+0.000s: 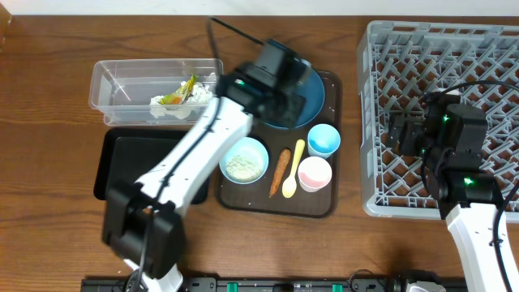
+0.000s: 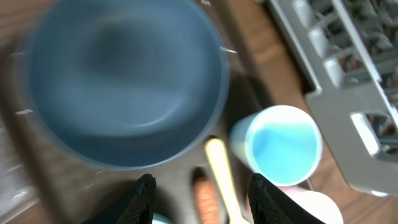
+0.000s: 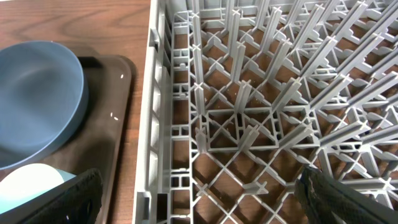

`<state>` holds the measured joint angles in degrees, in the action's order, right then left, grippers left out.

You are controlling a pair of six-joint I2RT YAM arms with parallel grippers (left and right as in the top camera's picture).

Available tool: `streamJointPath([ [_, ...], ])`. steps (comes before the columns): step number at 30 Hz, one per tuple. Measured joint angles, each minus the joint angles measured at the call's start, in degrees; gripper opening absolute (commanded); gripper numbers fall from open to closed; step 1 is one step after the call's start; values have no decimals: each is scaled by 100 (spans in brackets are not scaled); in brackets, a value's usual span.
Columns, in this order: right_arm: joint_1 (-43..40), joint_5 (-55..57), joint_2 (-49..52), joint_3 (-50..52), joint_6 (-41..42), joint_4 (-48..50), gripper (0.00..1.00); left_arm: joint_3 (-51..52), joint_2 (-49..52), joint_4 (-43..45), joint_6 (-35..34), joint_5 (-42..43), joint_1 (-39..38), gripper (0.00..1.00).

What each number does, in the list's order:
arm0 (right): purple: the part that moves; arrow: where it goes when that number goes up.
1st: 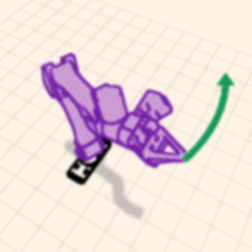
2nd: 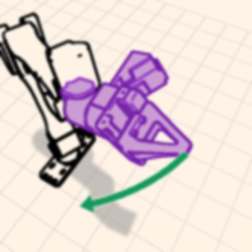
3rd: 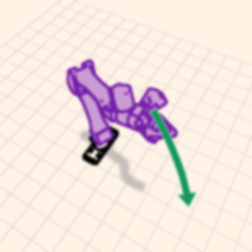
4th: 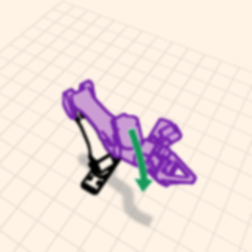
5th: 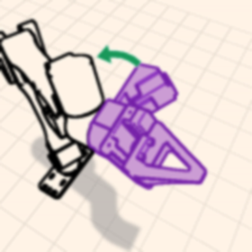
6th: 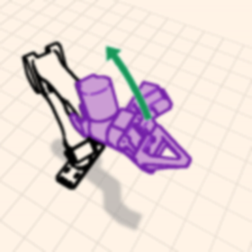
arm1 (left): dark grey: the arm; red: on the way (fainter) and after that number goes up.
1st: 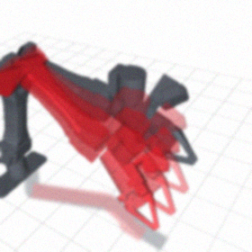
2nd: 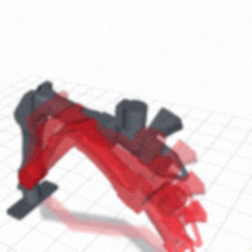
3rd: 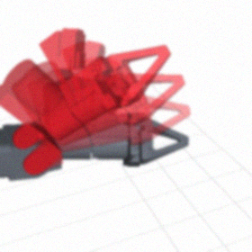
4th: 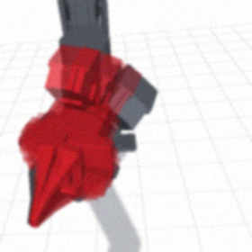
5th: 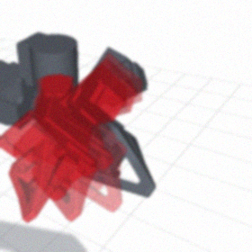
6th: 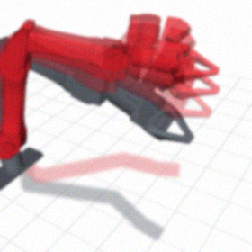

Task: Sort waste into correct bins and load items into the dishwasher rack
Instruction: 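Drop the yellow wrapper into the clear bin with the left gripper, then grasp the light-blue cup on the tray with the left gripper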

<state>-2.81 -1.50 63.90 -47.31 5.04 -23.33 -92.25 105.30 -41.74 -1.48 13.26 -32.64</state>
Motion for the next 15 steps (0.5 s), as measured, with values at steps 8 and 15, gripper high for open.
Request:
streamJointPath([
  [8, 0, 0, 0, 0, 0, 0, 98, 7, 706, 57, 0, 11, -439, 50],
  [15, 0, 0, 0, 0, 0, 2, 98, 9, 1200, 267, -39, 15, -638, 24],
])
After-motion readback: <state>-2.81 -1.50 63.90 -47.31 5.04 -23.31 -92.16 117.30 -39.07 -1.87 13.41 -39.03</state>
